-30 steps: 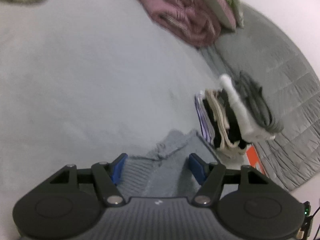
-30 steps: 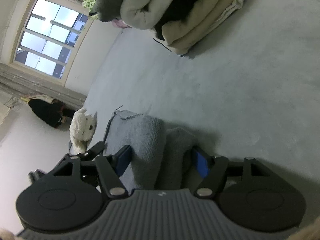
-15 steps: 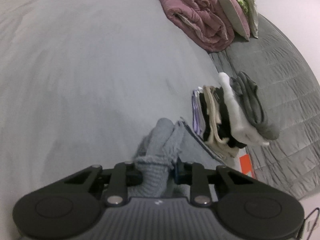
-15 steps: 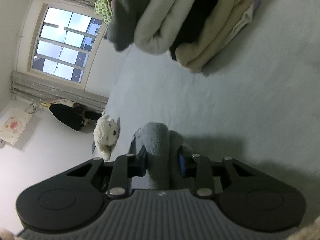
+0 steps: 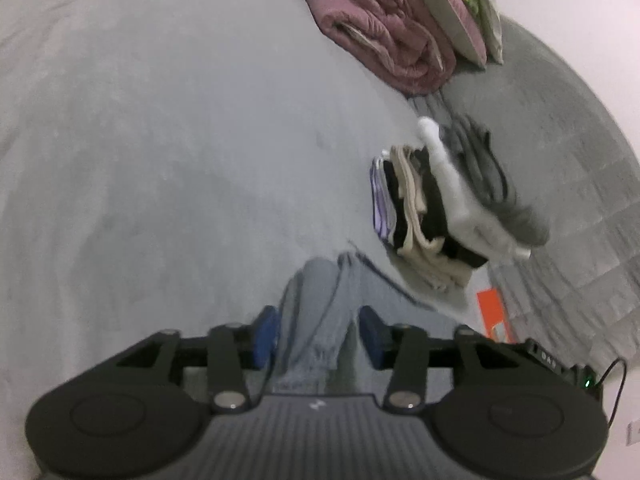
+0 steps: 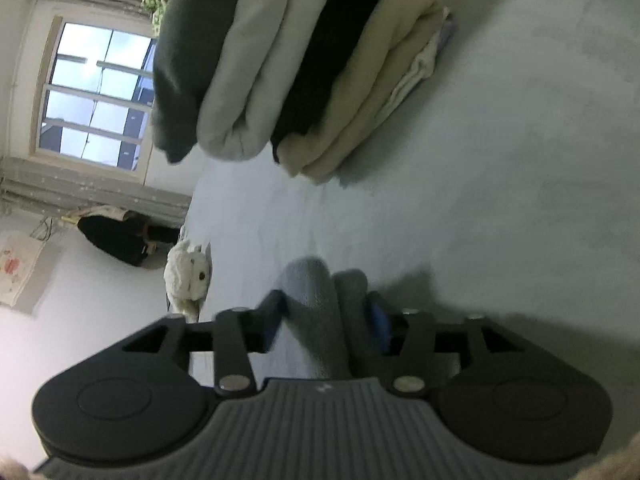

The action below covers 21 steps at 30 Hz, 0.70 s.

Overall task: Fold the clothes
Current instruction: 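Carry the folded sweater with both grippers to the stack of clothes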

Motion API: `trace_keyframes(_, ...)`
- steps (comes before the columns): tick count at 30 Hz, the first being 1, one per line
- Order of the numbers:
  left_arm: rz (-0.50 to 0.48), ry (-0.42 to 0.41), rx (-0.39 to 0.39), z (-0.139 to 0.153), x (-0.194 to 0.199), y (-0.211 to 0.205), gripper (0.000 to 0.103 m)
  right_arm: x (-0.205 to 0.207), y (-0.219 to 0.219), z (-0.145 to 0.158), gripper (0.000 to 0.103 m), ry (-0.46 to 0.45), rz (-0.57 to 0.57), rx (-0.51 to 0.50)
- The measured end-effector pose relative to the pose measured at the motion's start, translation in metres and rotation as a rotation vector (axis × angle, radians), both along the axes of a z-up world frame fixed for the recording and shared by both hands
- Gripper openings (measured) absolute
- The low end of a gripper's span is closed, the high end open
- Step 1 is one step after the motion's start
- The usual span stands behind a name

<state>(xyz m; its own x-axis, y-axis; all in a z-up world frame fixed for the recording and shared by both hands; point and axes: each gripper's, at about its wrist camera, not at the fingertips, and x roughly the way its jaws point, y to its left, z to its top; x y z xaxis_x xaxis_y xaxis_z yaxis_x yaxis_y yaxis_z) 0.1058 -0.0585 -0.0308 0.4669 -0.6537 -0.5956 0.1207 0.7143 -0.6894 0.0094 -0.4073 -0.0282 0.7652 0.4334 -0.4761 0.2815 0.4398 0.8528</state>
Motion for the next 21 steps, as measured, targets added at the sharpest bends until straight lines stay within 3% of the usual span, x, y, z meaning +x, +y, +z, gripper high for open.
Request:
trace_keyframes(2,-0.005,0.004,-0.003,-0.003,0.004,0.0,0.059,-0.005,-0.005,0.004,0.067,-0.027,0.001,-0.001)
trace_keyframes(6,-0.015,0.053,-0.015,-0.022,0.011,-0.004,0.059,-0.008,0.002,0.005,0.068,-0.033,0.062,-0.044)
trace_keyframes(9,0.004,0.057,-0.073,-0.033,0.009,-0.004,0.057,-0.006,0.014,-0.004,0.068,0.011,0.106,-0.1)
trace_keyframes(14,0.054,0.089,-0.177,-0.046,-0.001,-0.004,0.047,-0.008,0.016,-0.021,0.067,0.013,0.105,-0.078)
trace_keyframes(21,0.13,0.096,-0.209,-0.045,-0.013,-0.011,0.03,-0.013,0.016,-0.026,0.046,-0.012,0.09,-0.039)
